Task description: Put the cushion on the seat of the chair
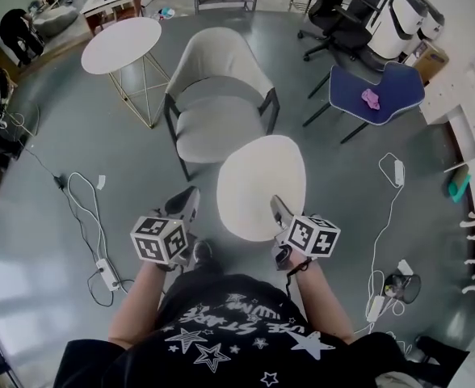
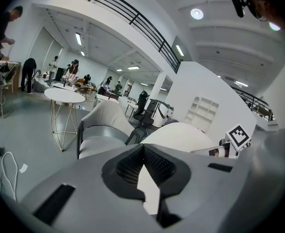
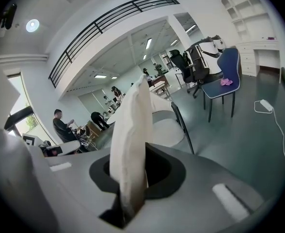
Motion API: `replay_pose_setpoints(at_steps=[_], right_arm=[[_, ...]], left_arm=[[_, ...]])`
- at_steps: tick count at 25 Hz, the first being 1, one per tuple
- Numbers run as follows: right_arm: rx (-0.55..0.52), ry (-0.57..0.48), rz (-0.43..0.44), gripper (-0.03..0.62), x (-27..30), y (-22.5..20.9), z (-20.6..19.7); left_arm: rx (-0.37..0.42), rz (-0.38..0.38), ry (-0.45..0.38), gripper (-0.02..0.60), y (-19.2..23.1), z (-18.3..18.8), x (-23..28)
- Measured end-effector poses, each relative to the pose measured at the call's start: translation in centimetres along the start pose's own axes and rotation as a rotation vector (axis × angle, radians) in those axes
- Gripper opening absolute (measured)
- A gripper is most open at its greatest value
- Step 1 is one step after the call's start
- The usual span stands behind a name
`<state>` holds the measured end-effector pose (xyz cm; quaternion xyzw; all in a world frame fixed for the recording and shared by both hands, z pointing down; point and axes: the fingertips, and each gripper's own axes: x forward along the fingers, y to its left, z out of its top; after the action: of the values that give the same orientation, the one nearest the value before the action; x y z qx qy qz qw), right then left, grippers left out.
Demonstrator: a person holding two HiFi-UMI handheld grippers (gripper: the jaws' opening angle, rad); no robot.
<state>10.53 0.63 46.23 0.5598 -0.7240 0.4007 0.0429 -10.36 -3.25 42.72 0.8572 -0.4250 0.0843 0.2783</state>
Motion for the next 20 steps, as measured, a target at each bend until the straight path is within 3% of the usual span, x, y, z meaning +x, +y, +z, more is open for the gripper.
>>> replay_pose_setpoints(at_steps=[9,20], right_arm=[[0.005,0.006,-0.059,0.051,5.3,2.9,1.2],[0.031,-0.002,-0.099,0.051,7.8,3.5,2.8]], left_arm=[[-0.008,-0.028,0.028,0.008,7.3,2.6,0.6],[-0.036,-0.045,0.055,0.008,11.0,3.5,1.9]])
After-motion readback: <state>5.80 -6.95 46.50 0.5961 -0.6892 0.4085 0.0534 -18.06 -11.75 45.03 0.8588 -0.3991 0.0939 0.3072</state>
